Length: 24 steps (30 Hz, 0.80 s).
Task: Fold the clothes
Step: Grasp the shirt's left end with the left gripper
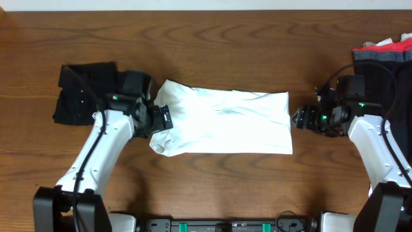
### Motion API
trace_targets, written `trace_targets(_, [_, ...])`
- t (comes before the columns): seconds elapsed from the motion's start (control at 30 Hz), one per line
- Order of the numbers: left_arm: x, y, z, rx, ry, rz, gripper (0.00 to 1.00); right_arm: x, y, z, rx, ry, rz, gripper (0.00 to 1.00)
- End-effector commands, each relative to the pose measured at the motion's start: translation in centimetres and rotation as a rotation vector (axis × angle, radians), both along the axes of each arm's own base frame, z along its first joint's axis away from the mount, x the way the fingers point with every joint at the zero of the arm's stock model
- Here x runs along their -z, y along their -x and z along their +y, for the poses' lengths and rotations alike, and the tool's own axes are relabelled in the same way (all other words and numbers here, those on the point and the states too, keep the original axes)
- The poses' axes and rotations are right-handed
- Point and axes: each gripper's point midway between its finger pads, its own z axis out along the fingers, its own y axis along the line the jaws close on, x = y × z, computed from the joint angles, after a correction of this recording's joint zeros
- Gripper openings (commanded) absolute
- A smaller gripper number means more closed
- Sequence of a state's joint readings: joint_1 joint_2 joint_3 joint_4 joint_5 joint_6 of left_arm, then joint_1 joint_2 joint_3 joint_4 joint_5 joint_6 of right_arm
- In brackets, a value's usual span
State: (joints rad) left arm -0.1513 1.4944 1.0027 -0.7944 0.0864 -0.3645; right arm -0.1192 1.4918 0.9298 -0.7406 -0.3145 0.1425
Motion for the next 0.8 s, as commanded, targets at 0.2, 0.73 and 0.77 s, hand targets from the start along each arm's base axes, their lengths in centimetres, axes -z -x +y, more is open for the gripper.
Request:
trace_targets(0.2, [4.9,-1.4,-1.9,0.003,0.128,-0.117,1.00,0.1,-0.1,0.0,-0.017,-0.002,-0.006,0.73])
trace_targets(0.73, [9.2,-1.1,-5.1,0.246,0.324,-0.052,0.84,0.1,-0.1,0.0,-0.017,-0.002,-0.003,0.71])
trace_targets(0.77, [9.5,-0.9,-5.2,0.257,0.331,-0.043,0.81,0.1,-0.1,0.0,-0.017,-0.002,-0.004,0.71])
